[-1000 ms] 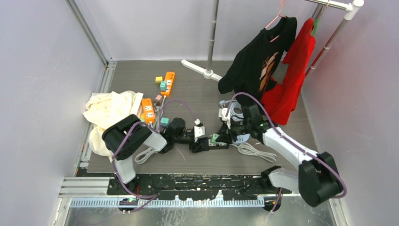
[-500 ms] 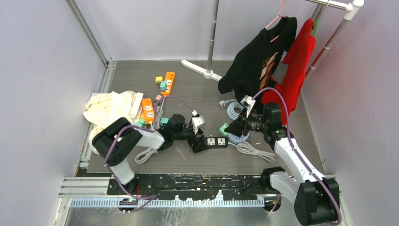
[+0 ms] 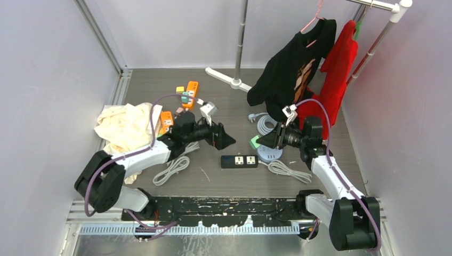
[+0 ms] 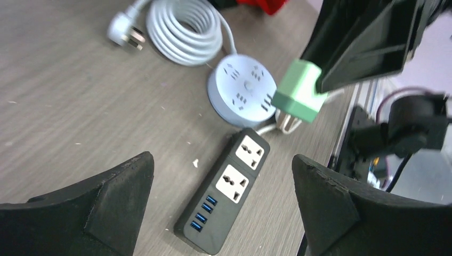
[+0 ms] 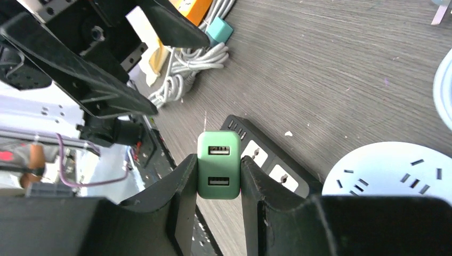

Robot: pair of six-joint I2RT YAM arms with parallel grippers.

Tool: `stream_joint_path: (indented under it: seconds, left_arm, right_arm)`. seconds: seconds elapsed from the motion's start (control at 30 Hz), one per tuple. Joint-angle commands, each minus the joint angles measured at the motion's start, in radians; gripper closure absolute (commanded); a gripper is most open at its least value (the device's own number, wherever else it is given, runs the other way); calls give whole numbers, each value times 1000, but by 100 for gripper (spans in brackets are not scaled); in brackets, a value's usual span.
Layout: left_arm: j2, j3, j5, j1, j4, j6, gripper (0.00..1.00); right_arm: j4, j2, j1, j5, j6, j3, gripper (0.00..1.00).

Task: Pull the plug off the socket
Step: Remove the plug from the socket.

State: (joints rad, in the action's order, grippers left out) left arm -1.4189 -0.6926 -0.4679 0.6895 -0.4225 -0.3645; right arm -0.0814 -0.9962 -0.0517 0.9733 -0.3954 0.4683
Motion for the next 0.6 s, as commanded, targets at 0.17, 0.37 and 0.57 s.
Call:
stream_joint_path:
  seconds: [0.17,0.37,0.57]
  left_arm:
    - [190,-31,124,-103,88,-189,1]
    - [252,77,220,-116,-27,-311,0]
    - [296,154,247,-117,-146,-326,1]
  right_arm:
    - [-131,-32,6,-33,-240,38,99]
    - [-130,-54,5,-47,-280,47,99]
    - [-126,-63,5,-61,-303,46,99]
